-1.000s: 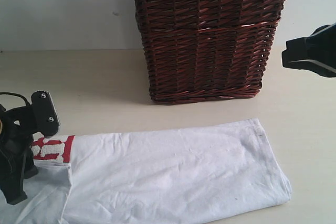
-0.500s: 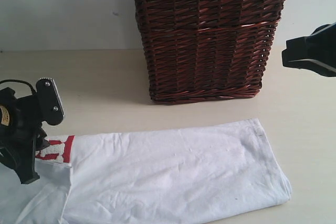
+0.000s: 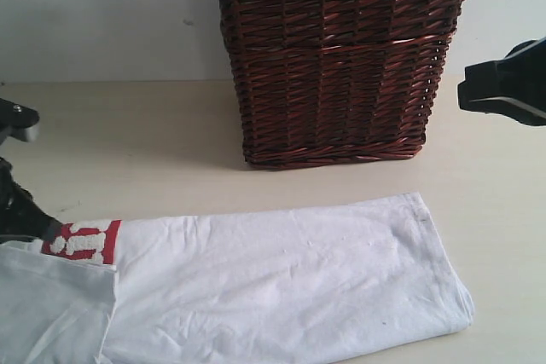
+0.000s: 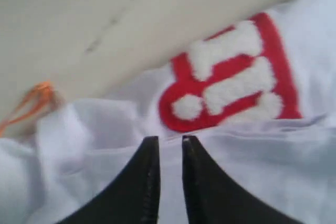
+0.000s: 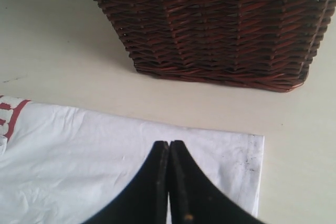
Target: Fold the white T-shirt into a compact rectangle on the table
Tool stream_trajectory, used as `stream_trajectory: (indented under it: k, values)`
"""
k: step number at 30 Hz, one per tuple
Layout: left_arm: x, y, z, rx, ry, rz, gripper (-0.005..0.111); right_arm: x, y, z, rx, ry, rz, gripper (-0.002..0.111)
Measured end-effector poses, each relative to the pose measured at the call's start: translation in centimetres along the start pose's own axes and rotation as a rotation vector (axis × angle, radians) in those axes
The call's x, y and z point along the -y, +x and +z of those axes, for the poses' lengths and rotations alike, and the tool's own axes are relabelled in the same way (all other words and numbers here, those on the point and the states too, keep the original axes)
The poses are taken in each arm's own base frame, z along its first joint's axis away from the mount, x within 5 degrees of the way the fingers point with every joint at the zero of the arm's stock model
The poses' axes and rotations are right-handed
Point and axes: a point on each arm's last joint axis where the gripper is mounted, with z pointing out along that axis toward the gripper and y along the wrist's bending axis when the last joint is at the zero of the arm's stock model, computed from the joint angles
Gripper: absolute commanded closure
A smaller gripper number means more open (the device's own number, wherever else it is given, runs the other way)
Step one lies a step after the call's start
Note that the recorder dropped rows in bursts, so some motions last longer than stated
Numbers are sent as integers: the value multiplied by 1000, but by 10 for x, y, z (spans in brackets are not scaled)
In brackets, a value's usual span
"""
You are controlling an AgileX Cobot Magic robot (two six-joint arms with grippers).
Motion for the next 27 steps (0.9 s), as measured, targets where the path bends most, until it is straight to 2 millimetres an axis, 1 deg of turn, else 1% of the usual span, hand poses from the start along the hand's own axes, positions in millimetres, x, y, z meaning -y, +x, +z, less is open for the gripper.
stream_trajectory:
  k: [1,4,6,9,12,14,15,19,22,25,27]
  values:
    - [7,-3,3,17,53,-16,107,0,0,0,-2,-1,0,108]
    - [17,-13,11,94,123,-55,107,0,1,0,-11,-3,0,108]
    - [17,-17,21,127,127,-94,107,0,1,0,-14,-4,0,108]
    - [16,-19,46,118,113,-129,107,0,2,0,-18,-5,0,108]
    - [15,-15,74,71,98,-135,107,0,2,0,-18,-5,0,108]
    - [14,-14,86,65,86,-150,107,0,2,0,-18,-5,0,108]
    - [13,-16,89,81,75,-152,107,0,2,0,-18,-5,0,108]
    - [10,-21,94,129,42,-162,107,-1,2,0,-18,-7,3,108]
    - [9,-22,92,145,36,-163,107,-1,2,0,-18,-7,3,108]
    - [9,-24,83,169,35,-162,107,-1,2,0,-18,-7,3,108]
    - [8,-29,70,214,31,-161,107,-1,2,0,-18,-7,3,108]
